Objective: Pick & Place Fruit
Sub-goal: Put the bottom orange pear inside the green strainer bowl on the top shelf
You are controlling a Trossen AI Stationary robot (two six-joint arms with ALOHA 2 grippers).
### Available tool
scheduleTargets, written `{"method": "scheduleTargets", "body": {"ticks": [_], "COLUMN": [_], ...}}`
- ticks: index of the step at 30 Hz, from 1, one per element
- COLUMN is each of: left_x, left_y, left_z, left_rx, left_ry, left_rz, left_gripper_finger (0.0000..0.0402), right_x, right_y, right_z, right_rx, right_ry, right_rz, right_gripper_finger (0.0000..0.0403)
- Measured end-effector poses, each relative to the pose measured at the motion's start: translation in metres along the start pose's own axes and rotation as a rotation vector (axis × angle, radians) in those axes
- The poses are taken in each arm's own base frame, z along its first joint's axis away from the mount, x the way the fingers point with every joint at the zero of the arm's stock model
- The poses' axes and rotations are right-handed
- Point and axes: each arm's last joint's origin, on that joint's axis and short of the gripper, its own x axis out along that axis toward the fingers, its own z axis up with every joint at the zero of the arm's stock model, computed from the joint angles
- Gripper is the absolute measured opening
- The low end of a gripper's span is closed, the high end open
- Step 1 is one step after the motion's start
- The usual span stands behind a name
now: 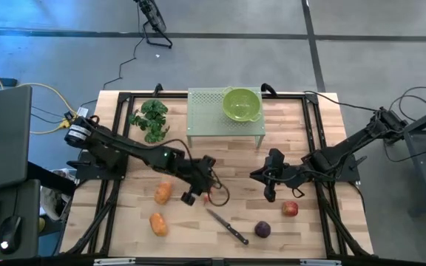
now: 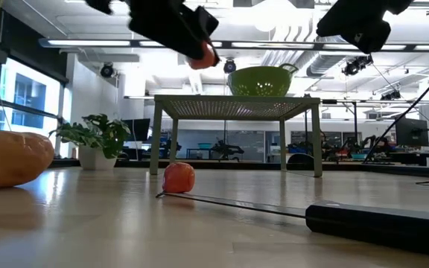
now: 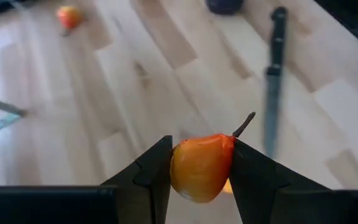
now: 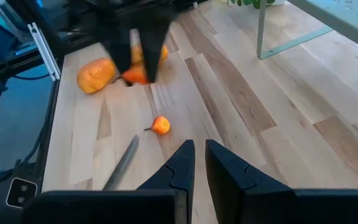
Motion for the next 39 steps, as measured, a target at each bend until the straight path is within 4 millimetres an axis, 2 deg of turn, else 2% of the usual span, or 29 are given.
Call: {"method": "scheduleTargets", "body": {"ticks": [12,25,39], "left_x": [-0.018,-0.062,-0.09], "left_y": [0.053,0.113,0.17], "left_z": [-0.001,0.0,-0.024], "left_rx": [-0.056,-0.128,-0.266], "left_ry": [-0.127,-0.349,-0.478], "left_rz": [0.155,0.381,0.539], "left_gripper_finger": [0.0132,0.0132,0.0132], "right_x": [0.01,0.01,0.01], "right_y": [0.011,0.012,0.012], "right_z": [-0.016,-0.016,-0.015], "right_rx": [-0.052,-0.047,-0.049], "right_ry": [0.079,0.079,0.073], "right_rz": [0.027,0.039,0.044], "right_gripper_finger": [0.0032,0.0032,0.0032]}}
